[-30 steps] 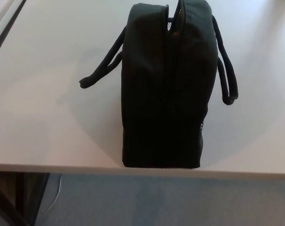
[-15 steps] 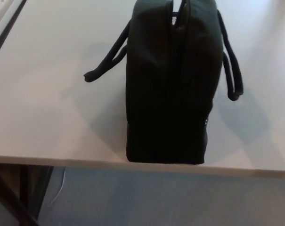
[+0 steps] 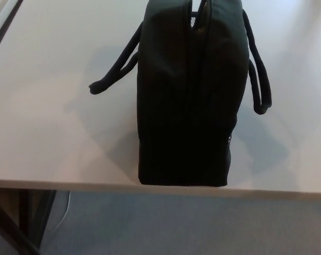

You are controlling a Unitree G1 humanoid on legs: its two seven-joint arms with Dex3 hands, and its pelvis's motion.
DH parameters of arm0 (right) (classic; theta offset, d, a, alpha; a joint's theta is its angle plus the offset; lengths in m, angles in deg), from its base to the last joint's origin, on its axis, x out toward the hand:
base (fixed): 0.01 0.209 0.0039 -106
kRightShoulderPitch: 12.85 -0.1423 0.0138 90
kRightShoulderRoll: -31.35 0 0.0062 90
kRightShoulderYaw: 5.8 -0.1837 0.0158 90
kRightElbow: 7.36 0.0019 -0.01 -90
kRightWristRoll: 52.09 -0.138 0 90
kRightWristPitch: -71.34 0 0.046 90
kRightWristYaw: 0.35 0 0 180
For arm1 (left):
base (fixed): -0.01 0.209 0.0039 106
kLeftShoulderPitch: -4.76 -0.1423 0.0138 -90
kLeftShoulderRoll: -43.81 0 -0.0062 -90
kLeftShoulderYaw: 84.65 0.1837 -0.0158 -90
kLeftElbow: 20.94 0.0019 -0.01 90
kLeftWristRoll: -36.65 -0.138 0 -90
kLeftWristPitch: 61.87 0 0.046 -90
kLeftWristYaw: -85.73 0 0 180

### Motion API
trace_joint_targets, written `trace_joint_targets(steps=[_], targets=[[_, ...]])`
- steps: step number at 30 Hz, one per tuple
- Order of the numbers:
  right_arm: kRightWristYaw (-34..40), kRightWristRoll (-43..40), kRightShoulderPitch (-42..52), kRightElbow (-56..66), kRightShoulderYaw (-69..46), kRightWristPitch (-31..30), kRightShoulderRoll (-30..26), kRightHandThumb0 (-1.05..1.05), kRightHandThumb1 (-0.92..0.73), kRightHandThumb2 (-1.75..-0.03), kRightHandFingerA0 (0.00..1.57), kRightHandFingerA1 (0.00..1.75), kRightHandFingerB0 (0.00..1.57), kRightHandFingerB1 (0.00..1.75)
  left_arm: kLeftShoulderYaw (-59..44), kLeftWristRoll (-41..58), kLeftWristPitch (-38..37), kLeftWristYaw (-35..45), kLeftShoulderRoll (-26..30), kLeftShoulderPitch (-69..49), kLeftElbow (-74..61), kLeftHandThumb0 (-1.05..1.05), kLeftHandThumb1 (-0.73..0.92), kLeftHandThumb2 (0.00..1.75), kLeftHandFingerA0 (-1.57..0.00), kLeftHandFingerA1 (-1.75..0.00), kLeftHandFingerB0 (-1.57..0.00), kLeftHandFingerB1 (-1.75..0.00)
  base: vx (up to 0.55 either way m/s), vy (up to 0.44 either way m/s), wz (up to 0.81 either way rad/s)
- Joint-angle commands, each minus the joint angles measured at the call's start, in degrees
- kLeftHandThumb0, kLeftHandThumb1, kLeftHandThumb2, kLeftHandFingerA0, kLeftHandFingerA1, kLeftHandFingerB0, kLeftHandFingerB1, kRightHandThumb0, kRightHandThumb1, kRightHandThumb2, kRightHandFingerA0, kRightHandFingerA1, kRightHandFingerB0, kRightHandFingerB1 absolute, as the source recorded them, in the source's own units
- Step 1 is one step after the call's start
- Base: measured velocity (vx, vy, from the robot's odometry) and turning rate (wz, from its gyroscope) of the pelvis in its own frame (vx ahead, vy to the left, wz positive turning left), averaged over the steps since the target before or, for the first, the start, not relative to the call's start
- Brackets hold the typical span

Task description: A lunch bag is kept on the middle of the desk and the robot uses both its hands to grab the opening of the bag from the left and right and moves its hands away from each other to spread the bag open

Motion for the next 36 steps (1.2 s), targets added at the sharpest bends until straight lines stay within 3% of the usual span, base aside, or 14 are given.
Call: trace_joint_targets(steps=[1,3,4,5,7,16,17,21,22,28,29,32,33,36], targets=[[-2.5,8.4,-7.3,-7.2,8.3,1.4,-0.6,-0.37,-0.44,-0.54,0.50,0.37,0.43,0.34,11.2,-17.1,4.8,-10.7,4.1,4.0,6.2,-0.07,0.44,0.53,-0.45,-0.36,-0.33,-0.32,0.00,0.000,0.00],[-4.1,9.8,-9.3,-9.6,11.3,0.5,0.0,-0.45,-0.41,-0.65,0.45,0.43,0.36,0.40,15.5,-19.5,6.5,-13.7,3.5,5.9,9.9,-0.11,0.45,0.53,-0.43,-0.35,-0.29,-0.32,0.00,0.000,0.00],[-5.5,10.4,-10.7,-12.1,13.2,0.4,0.9,-0.45,-0.43,-0.67,0.75,0.54,0.46,0.44,18.2,-21.0,7.7,-14.7,2.5,7.2,12.7,-0.11,0.34,0.82,-0.25,-0.53,-0.02,-0.47,0.00,0.000,0.00],[-6.3,12.0,-11.8,-13.7,15.2,-0.2,1.2,-0.38,-0.49,-0.55,0.91,0.48,0.55,0.38,20.6,-22.5,8.5,-15.9,2.0,8.2,14.1,-0.13,0.36,0.84,-0.23,-0.52,-0.04,-0.47,0.00,0.000,0.00],[-5.7,15.2,-13.0,-16.1,18.6,-0.8,1.2,-0.46,-0.42,-0.68,0.76,0.54,0.54,0.47,24.3,-24.8,9.0,-17.5,1.9,9.4,15.1,-0.22,0.50,0.57,-0.30,-0.33,-0.15,-0.34,0.00,0.000,0.00],[-2.8,20.6,-16.4,-24.1,30.2,-5.5,6.0,-0.41,-0.52,-0.56,0.65,0.40,0.58,0.38,38.5,-31.5,11.5,-29.9,-2.8,15.0,16.8,-0.12,0.60,0.58,-0.30,-0.31,-0.14,-0.31,0.00,0.000,0.00],[-2.7,20.5,-16.7,-24.5,30.7,-5.7,6.7,-0.42,-0.44,-0.81,0.61,0.57,0.47,0.50,39.8,-32.8,12.3,-31.8,-3.3,15.6,15.9,-0.15,0.58,0.59,-0.30,-0.31,-0.15,-0.31,0.00,0.000,0.00],[-3.2,20.2,-17.9,-25.5,32.5,-6.6,8.3,-0.44,-0.45,-0.82,0.63,0.59,0.47,0.50,43.2,-34.5,14.2,-37.8,-5.2,17.2,14.6,-0.30,0.55,0.58,-0.23,-0.30,-0.10,-0.27,0.00,0.000,0.00],[-3.3,20.6,-18.4,-26.1,33.1,-7.4,8.9,-0.43,-0.56,-0.57,0.70,0.42,0.58,0.38,43.4,-34.3,13.9,-37.5,-6.0,17.6,13.5,-0.14,0.58,0.59,-0.16,-0.28,0.00,-0.22,0.00,0.000,0.00],[-7.9,21.9,-21.0,-27.2,36.5,-10.6,10.8,-0.43,-0.65,-0.60,0.84,0.56,0.55,0.40,45.4,-34.5,15.8,-39.4,-9.7,20.1,9.8,-0.23,0.53,0.65,-0.16,-0.33,-0.04,-0.20,0.00,0.000,0.00],[-10.3,22.6,-21.7,-25.5,37.3,-10.7,9.7,-0.46,-0.72,-0.62,0.53,0.39,0.45,0.36,45.1,-33.6,14.0,-36.8,-10.5,21.1,8.0,-0.20,0.57,0.57,-0.19,-0.29,0.00,-0.22,0.00,0.000,0.00],[-10.8,23.5,-22.2,-23.3,38.4,-10.2,8.1,-0.56,-0.73,-0.64,0.50,0.38,0.43,0.36,45.1,-32.9,13.8,-35.9,-11.3,22.1,6.9,-0.19,0.49,0.67,-0.14,-0.35,0.00,-0.15,0.00,0.000,0.00],[-10.6,23.3,-22.0,-22.8,38.3,-10.5,8.0,-0.55,-0.62,-1.00,0.46,0.57,0.29,0.48,45.2,-32.6,13.7,-35.9,-11.6,22.3,7.0,-0.23,0.48,0.66,-0.13,-0.35,0.00,-0.18,0.00,0.000,0.00],[-12.4,21.7,-21.5,-21.4,37.5,-11.0,7.4,-0.68,-0.71,-1.04,0.38,0.52,0.31,0.47,45.5,-32.0,13.5,-36.1,-13.1,23.2,7.3,-0.24,0.48,0.66,-0.15,-0.36,0.00,-0.20,0.00,0.000,0.00]])
